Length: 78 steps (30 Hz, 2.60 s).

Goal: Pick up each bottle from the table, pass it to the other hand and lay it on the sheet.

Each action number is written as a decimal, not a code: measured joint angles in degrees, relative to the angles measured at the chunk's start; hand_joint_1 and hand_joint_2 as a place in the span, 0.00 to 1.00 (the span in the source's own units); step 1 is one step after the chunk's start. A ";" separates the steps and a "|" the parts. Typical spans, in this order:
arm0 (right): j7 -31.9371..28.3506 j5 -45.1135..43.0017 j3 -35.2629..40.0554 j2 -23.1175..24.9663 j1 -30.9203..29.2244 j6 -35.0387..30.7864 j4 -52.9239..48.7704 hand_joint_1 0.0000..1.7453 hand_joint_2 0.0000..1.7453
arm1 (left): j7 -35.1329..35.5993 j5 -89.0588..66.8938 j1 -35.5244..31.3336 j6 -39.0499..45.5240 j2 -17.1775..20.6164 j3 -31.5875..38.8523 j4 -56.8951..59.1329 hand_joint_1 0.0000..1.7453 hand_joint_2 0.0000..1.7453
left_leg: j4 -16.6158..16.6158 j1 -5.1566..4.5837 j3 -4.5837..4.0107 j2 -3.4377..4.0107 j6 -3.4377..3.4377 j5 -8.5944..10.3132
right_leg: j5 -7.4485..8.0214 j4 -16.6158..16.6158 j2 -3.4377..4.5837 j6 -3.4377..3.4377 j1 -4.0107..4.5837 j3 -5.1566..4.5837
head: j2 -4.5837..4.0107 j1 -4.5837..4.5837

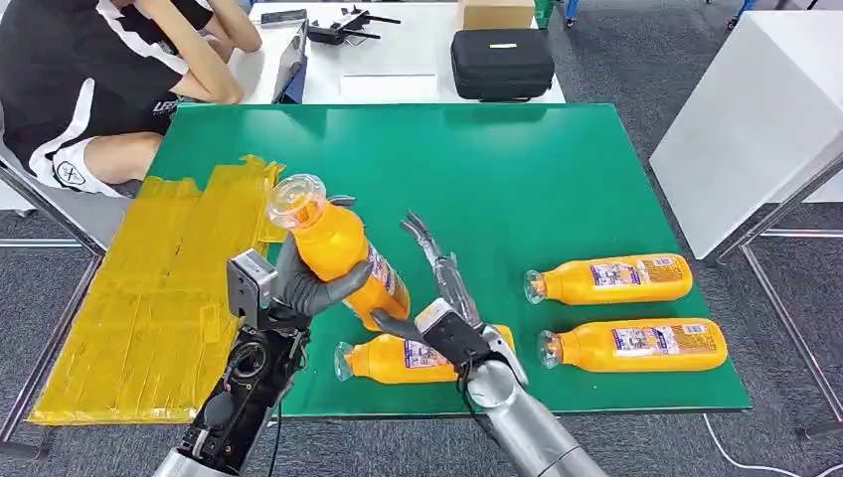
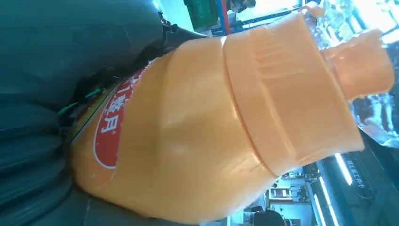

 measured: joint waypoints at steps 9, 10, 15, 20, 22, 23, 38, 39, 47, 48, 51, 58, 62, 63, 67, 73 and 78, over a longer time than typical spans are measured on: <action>0.18 0.87 -1.20 -0.87 1.88 -2.38 -5.75 0.00 1.00 | -1.60 -5.36 -0.16 4.38 0.13 0.07 -0.02 1.00 1.00 | 0.00 0.00 -0.01 0.00 0.00 0.00 | 0.00 0.00 0.00 0.00 0.00 0.00 | 0.00 0.02; 0.28 1.05 -1.40 -1.05 2.17 -2.63 -6.69 0.00 1.00 | -1.84 -6.52 -0.20 5.49 0.26 0.26 -0.02 1.00 1.00 | 0.00 0.00 -0.01 0.00 0.00 0.00 | 0.00 0.00 0.00 0.00 0.00 0.00 | 0.00 0.00; 1.07 1.20 -2.14 -2.77 3.54 -4.09 -12.23 0.00 1.00 | -3.04 -22.41 -0.96 18.63 1.90 2.88 0.06 1.00 1.00 | 0.00 0.00 -0.01 -0.01 0.00 0.00 | 0.00 0.00 0.00 0.00 0.00 0.00 | 0.00 0.00; 1.47 0.57 -2.45 -4.04 4.53 -4.79 -16.27 0.00 1.00 | -2.45 -37.45 -2.36 25.67 4.33 5.44 1.42 1.00 1.00 | 0.00 0.01 0.01 0.01 -0.01 0.01 | 0.00 0.01 0.00 0.00 0.01 0.00 | 0.00 0.00; 1.88 0.53 -2.45 -4.24 4.85 -4.53 -17.51 0.00 1.00 | -1.90 -40.77 -3.11 26.78 5.31 6.32 2.52 1.00 1.00 | 0.00 0.01 0.01 0.01 -0.01 0.01 | 0.00 0.01 0.00 0.00 0.01 0.00 | 0.00 0.00; 2.05 0.57 -2.47 -4.28 4.94 -4.20 -18.03 0.00 1.00 | -1.10 -42.56 -3.44 27.36 5.66 6.65 3.08 1.00 1.00 | 0.00 0.01 0.01 0.01 -0.01 0.01 | 0.00 0.02 0.00 0.00 0.01 0.00 | 0.00 0.00; 3.06 2.36 -3.06 -4.59 5.62 -1.68 -20.96 0.00 1.00 | 12.39 -61.86 -8.25 27.10 6.97 8.79 14.38 1.00 1.00 | 0.00 0.00 -0.01 -0.02 -0.01 0.02 | 0.00 0.01 -0.01 0.00 0.00 0.00 | 0.00 0.02; 3.08 2.43 -3.08 -4.57 5.63 -1.60 -20.98 0.00 1.00 | 13.23 -63.04 -8.52 26.86 7.02 8.85 15.08 1.00 1.00 | 0.00 0.00 0.00 -0.01 -0.01 0.02 | 0.00 0.02 -0.01 0.00 0.00 0.00 | 0.00 0.00; 3.87 3.11 -3.26 -4.41 5.66 -0.72 -20.98 0.00 1.00 | 19.04 -71.67 -10.36 23.78 7.10 9.14 20.48 1.00 1.00 | 0.00 0.01 -0.01 -0.01 -0.02 0.02 | 0.00 0.02 0.00 0.00 0.00 0.00 | 0.00 0.00; 3.93 3.11 -3.26 -4.41 5.66 -0.72 -20.98 0.00 1.00 | 19.21 -71.93 -10.51 23.69 7.10 9.16 20.94 1.00 1.00 | 0.00 0.00 -0.01 0.00 -0.02 0.03 | 0.00 0.02 0.00 0.00 0.00 0.00 | 0.00 0.02; 3.96 3.13 -3.26 -4.39 5.67 -0.64 -20.98 0.00 1.00 | 19.98 -73.39 -10.92 23.43 7.13 9.16 22.16 1.00 1.00 | 0.00 0.00 -0.01 -0.01 -0.02 0.03 | 0.00 0.02 0.00 0.00 0.00 0.01 | 0.00 0.00; 4.50 3.48 -3.23 -3.98 5.68 -0.29 -20.98 0.00 1.00 | 23.43 -80.30 -12.12 23.67 7.26 9.16 26.12 1.00 1.00 | 0.00 0.00 -0.01 0.00 -0.02 0.03 | 0.00 0.02 0.00 0.00 0.00 0.00 | 0.00 0.02; 4.79 3.63 -3.23 -3.93 5.67 -0.29 -20.98 0.00 1.00 | 24.00 -81.16 -12.51 23.98 7.34 9.16 27.65 1.00 1.00 | 0.00 0.00 -0.01 -0.01 -0.03 0.03 | 0.00 0.02 -0.01 0.00 0.00 0.00 | 0.00 0.02; 4.79 3.63 -3.23 -3.93 5.67 -0.29 -20.98 0.00 1.00 | 24.04 -81.15 -12.53 23.98 7.37 9.16 27.85 1.00 1.00 | 0.00 0.00 -0.01 -0.01 -0.03 0.03 | 0.00 0.02 0.00 0.00 0.00 0.00 | 0.00 0.00; 4.79 3.63 -3.23 -3.93 5.68 -0.29 -20.98 0.00 1.00 | 24.04 -81.15 -12.63 23.98 7.41 9.16 28.57 1.00 1.00 | 0.00 0.00 -0.01 -0.01 -0.03 0.03 | 0.00 0.02 0.00 0.00 0.00 0.00 | 0.00 0.02; 4.87 3.78 -3.23 -3.78 5.67 0.15 -20.96 0.00 1.00 | 24.26 -81.64 -12.91 23.93 7.41 9.18 29.55 1.00 1.00 | 0.00 0.00 -0.02 -0.01 -0.03 0.03 | 0.00 0.02 0.00 0.00 0.00 0.01 | 0.00 0.02; 5.25 3.87 -3.21 -3.37 5.61 0.74 -20.96 0.00 1.00 | 23.83 -82.18 -12.94 21.79 7.41 9.70 30.49 0.48 1.00 | 0.00 0.00 -0.02 -0.01 -0.03 0.03 | 0.00 0.03 0.00 0.00 0.00 0.01 | 0.00 0.02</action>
